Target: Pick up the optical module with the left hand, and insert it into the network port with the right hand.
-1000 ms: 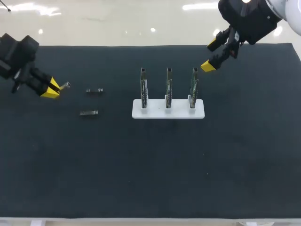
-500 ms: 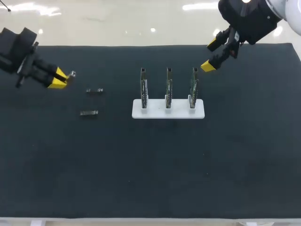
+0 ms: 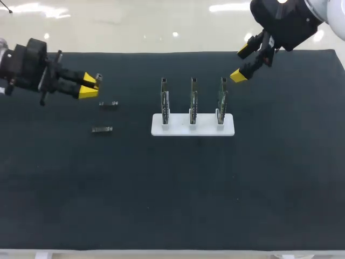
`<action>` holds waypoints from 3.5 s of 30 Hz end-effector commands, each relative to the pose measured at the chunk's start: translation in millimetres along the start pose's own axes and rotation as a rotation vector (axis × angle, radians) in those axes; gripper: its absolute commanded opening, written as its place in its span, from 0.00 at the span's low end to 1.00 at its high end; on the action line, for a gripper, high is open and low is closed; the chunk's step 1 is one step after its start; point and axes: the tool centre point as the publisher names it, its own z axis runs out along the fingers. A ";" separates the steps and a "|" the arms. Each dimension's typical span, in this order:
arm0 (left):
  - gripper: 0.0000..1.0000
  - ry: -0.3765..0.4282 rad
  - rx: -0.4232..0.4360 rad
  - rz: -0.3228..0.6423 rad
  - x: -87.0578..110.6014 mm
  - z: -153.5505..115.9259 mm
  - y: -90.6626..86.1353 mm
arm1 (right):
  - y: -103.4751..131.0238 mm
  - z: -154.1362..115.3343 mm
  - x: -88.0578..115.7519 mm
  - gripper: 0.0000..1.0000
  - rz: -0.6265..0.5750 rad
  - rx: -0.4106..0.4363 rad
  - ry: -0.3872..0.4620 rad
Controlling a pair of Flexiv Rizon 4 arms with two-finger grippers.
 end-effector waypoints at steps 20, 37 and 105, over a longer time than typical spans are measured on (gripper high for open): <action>0.00 -0.146 0.001 -0.100 -40.1 95.7 26.3 | 0.6 -0.1 0.3 1.00 0.000 0.001 -0.001; 0.00 -0.194 0.058 -0.108 -46.5 133.4 40.6 | 0.6 -0.1 0.3 1.00 0.000 0.001 -0.001; 0.00 -0.204 0.074 -0.117 -38.8 139.6 58.8 | 26.9 66.8 -116.6 1.00 -0.161 0.033 -0.047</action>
